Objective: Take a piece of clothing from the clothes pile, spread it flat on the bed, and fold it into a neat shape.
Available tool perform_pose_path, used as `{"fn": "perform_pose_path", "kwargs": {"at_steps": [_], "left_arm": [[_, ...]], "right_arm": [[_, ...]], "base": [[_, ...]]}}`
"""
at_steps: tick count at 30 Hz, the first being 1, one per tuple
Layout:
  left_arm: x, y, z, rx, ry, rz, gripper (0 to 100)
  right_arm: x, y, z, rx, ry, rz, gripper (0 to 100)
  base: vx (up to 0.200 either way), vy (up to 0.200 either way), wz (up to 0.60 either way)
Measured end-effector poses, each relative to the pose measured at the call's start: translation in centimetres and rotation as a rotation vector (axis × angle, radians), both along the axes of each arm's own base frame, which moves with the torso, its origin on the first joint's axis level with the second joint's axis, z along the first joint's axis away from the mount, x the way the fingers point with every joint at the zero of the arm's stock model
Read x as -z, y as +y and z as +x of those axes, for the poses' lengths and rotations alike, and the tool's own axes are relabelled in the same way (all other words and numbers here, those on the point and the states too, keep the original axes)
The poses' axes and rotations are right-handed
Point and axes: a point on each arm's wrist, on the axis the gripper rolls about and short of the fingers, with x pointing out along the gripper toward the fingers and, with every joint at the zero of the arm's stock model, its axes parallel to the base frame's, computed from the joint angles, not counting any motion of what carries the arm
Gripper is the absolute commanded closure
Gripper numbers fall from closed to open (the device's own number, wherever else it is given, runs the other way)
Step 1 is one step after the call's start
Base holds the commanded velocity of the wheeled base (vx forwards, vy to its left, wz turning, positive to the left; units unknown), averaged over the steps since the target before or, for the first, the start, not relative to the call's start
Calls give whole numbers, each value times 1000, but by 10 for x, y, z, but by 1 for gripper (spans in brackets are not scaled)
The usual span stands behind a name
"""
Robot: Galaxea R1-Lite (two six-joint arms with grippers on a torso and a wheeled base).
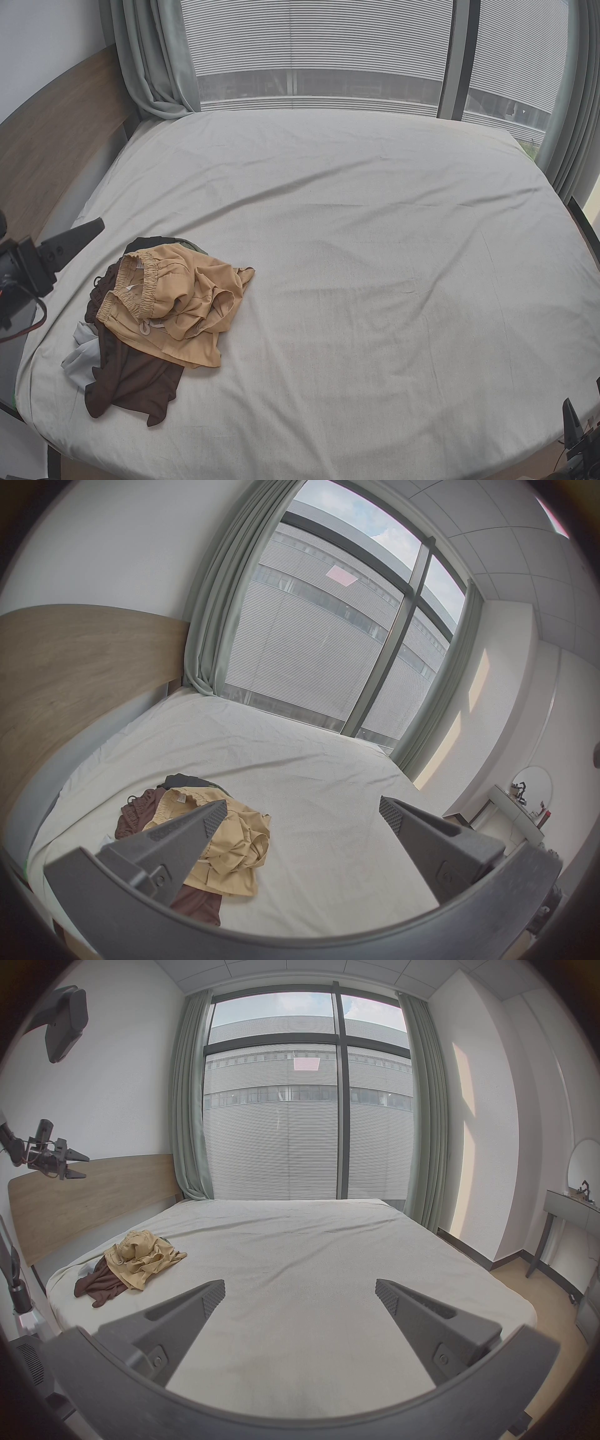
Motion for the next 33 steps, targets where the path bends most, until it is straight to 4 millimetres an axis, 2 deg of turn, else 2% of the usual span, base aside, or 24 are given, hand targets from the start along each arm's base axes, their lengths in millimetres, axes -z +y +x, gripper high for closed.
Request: {"fn": "perform_pose_path", "kwargs": {"at_steps": [5, 11, 21, 33], "left_arm": [[0, -3, 27, -5, 13, -47, 0], [15, -3, 53, -5, 67, -87, 0], [33, 14, 80, 6, 155, -180, 0], [56, 25, 110, -36, 191, -193, 0]], "right_arm": [[0, 0, 0, 0, 0, 0, 0], [0, 0, 0, 0, 0, 0, 0], [0, 0, 0, 0, 0, 0, 0], [0, 0, 0, 0, -1, 1, 0]], "base": [[0, 0, 0], [0, 0, 0], [0, 0, 0], [0, 0, 0]]}}
